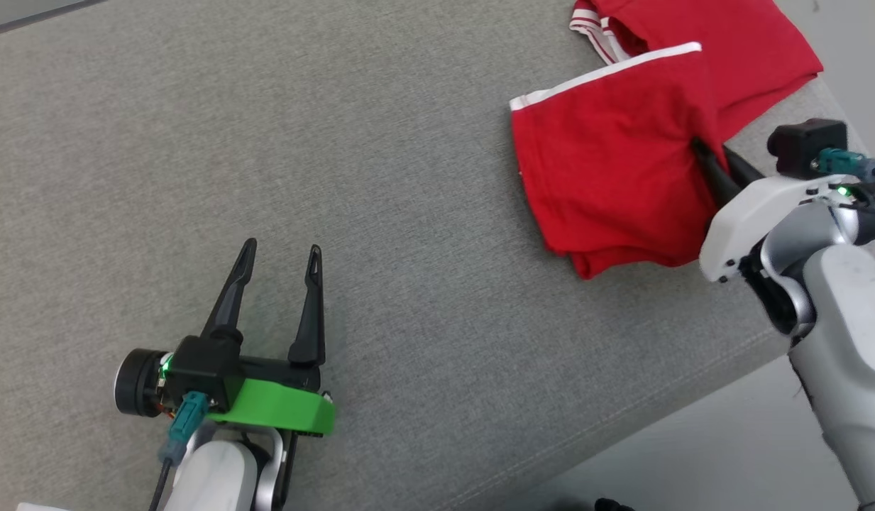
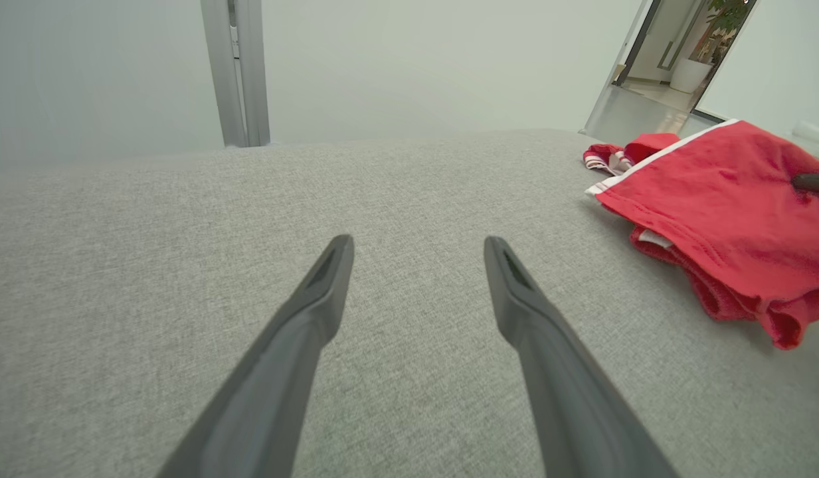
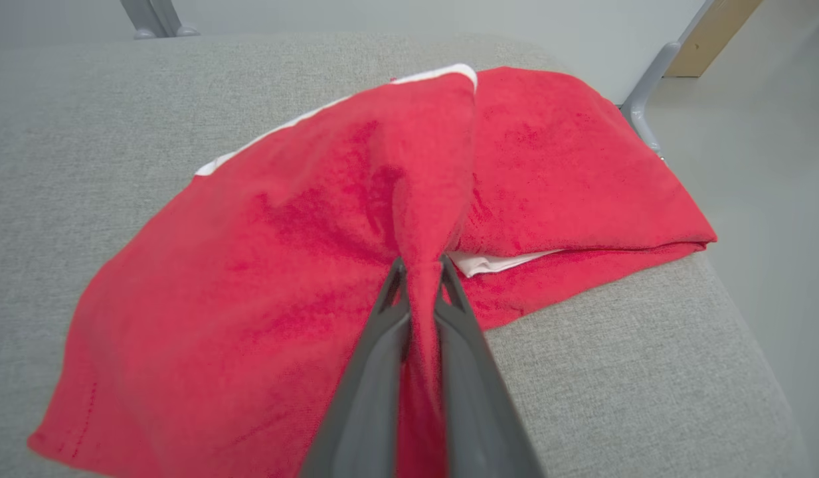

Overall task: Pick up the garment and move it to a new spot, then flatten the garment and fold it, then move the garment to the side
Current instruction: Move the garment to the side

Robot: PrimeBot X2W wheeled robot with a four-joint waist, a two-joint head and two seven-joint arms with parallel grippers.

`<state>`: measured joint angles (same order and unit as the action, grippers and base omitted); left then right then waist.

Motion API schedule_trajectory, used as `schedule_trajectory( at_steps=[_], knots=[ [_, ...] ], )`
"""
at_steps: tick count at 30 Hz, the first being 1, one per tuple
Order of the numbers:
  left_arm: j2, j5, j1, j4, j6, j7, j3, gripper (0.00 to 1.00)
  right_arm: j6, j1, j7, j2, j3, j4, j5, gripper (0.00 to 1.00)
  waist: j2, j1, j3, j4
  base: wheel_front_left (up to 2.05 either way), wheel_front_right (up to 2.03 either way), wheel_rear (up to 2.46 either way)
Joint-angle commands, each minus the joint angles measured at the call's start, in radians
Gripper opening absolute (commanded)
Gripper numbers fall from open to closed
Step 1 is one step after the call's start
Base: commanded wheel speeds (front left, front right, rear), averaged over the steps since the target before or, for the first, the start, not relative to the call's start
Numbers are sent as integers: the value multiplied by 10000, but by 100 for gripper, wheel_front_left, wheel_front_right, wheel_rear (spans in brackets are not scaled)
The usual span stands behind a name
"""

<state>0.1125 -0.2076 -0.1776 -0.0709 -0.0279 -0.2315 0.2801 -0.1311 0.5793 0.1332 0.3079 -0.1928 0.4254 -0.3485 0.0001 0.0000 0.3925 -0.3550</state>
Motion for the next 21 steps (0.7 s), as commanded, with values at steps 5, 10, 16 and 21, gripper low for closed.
schedule_trajectory(
  at_steps=[5, 10, 16, 21],
  knots=[
    [-150, -152, -201, -126, -67, -164, 70, 100, 11, 733, 709, 1138, -127, -53, 283, 0, -1, 0, -101, 1144, 0, 0, 0],
    [-226, -180, -307, -204, -45, -257, 164, 100, 11, 1371, 1293, 2083, -202, 228, 459, 0, -1, 0, 76, 1744, 0, 0, 0],
    [-316, -205, -419, -299, 1, -315, 287, 100, 13, 1850, 1825, 3251, 218, 856, 466, 0, -1, 0, 279, 2429, 0, 0, 0],
    [-363, -128, -467, -342, 4, -345, 389, 100, 13, 1998, 1972, 4105, 478, 1350, 595, 0, -1, 0, 445, 2891, 0, 0, 0]
  ],
)
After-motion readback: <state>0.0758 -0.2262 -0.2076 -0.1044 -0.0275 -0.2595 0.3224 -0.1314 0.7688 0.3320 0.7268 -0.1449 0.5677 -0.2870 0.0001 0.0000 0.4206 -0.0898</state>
